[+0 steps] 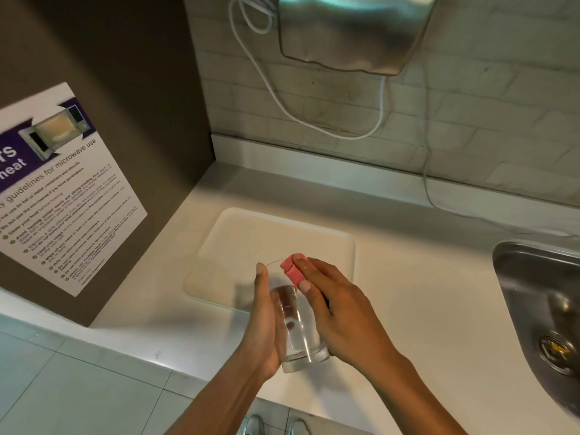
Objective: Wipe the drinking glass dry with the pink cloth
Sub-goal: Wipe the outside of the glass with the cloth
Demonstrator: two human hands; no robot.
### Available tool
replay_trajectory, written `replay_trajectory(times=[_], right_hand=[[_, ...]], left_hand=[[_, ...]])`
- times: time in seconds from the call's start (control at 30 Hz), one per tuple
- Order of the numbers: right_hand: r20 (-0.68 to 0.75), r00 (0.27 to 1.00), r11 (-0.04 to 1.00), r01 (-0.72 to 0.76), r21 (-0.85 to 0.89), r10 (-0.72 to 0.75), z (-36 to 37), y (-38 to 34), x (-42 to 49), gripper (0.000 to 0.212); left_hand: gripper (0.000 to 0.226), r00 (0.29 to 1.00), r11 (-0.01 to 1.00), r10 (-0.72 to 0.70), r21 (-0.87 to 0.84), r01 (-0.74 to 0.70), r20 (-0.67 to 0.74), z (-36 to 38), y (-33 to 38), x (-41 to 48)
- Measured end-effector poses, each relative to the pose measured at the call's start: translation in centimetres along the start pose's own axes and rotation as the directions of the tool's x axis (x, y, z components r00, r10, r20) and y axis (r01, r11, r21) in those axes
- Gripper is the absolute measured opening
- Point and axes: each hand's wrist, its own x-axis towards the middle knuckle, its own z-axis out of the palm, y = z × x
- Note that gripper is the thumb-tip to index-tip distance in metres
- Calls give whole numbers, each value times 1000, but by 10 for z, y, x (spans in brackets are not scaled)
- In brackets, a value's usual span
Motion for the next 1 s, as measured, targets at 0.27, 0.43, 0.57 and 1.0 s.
replay_trajectory(times=[0.27,0.43,0.57,1.0], right_hand=[[4,999,999,-33,-32,33,8,10,-6,45],[-27,998,994,-50,101,53,6,9,-8,40],[28,977,921,-207,330,210,2,9,-15,34],[-56,988,958,-125,257,144,22,-5,-28,41]], left_hand=[[90,997,996,-11,92,18,-79,4,-2,-3],[92,993,983,81,174,-65,-85,11,-3,-11],[100,1000,995,-5,102,5,-9,11,2,-10],[80,997,996,34,80,-39,65,0,16,-5]])
